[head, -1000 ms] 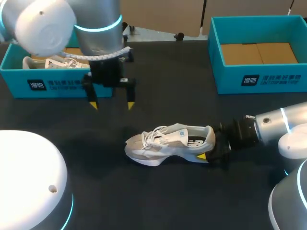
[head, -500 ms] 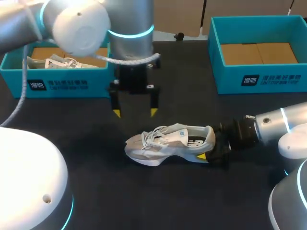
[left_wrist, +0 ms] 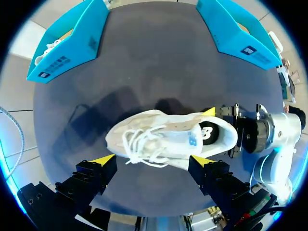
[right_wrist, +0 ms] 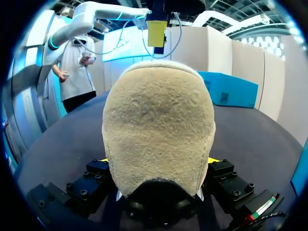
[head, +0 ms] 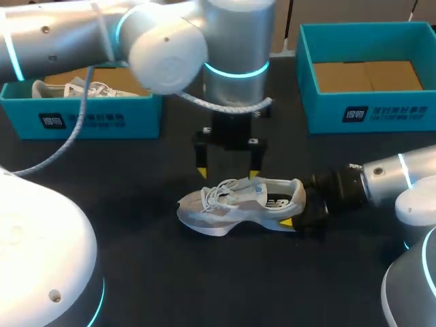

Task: Take the shoe out of the shoebox, open the shoe tongue, remove and reinsert the insole, then place the shoe into the shoebox

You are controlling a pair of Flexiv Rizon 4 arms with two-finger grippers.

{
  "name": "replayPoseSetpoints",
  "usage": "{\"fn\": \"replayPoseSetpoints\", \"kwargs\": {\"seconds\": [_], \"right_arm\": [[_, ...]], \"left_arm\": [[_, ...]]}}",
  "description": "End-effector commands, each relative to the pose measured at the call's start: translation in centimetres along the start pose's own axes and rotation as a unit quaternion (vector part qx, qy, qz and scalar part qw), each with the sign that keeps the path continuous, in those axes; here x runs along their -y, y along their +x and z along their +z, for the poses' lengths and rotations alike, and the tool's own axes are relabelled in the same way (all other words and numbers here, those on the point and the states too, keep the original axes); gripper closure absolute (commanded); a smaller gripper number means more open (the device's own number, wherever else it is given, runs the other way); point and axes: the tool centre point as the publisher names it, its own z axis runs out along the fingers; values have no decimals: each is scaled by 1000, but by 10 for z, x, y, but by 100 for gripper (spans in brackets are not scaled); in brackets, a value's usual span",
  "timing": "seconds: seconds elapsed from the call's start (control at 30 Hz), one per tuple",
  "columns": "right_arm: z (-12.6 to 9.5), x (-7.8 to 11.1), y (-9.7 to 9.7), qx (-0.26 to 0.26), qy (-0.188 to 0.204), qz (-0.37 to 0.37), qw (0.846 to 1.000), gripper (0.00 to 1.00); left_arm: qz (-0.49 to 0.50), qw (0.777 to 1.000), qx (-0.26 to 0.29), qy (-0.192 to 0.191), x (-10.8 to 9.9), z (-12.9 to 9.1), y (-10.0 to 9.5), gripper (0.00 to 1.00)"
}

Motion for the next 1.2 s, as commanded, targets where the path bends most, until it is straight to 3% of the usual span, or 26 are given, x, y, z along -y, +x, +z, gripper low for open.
{"fn": "replayPoseSetpoints", "kwargs": {"seconds": [0.03,0.33,0.87,1.2], "right_arm": [[1,0,1,1,1,0,1000,100],[1,0,1,1,1,0,1000,100],[1,0,1,1,1,0,1000,100],[1,0,1,1,1,0,1000,100]], "left_arm": [[12,1000,21,0,2,9,22,0],[37,998,40,1,-3,29,51,0],[33,997,73,14,17,61,83,0],[24,995,93,11,21,76,79,0]]}}
